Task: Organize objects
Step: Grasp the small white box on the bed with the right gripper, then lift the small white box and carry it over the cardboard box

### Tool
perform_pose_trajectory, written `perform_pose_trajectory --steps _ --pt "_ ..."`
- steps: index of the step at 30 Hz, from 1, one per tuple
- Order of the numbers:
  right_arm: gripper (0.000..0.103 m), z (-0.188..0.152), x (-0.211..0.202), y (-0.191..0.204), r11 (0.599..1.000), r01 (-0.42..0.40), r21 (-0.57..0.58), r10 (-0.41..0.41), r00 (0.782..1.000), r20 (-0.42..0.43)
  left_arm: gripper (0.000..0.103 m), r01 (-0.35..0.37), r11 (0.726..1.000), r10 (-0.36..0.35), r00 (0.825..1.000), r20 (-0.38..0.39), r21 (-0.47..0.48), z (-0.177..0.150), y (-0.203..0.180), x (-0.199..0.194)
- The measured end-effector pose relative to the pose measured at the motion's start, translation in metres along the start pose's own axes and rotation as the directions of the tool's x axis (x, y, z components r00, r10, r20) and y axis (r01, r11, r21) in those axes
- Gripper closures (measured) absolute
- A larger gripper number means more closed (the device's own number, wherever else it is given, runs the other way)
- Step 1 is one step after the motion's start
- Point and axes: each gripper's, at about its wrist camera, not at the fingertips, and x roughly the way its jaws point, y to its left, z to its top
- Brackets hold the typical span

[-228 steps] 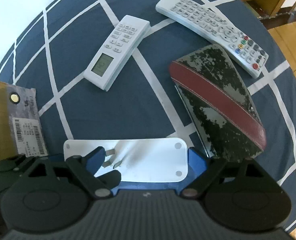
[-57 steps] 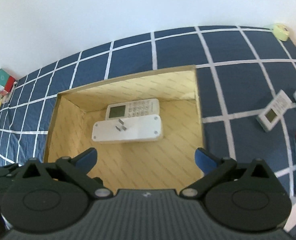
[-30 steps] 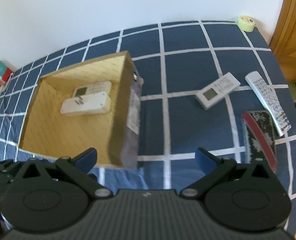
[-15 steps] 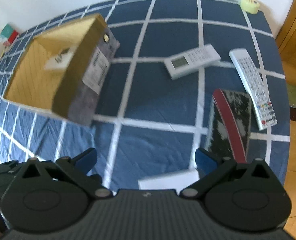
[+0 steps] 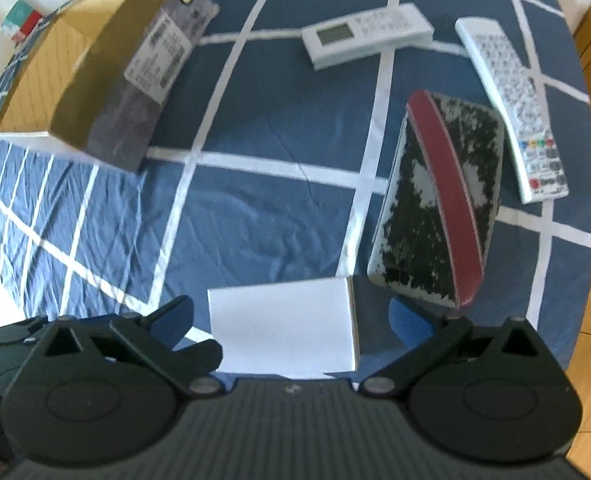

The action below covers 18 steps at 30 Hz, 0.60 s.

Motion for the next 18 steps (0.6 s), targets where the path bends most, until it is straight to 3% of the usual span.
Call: perform_pose_trajectory --steps 12,18 --pt "0.004 0.002 0.029 -0.007 0.998 -0.052 -0.020 0.051 0.995 -0.082 0.004 0.047 0.999 -0.048 0.998 -0.051 -0.019 -0.005 -0.011 0.022" --pt "0.014 0.007 0.036 -0.008 0.998 -0.058 -0.040 0.053 0.993 -0.103 0.011 0.099 0.994 -0.101 0.993 -0.062 -0.036 0.000 -0.012 0.028"
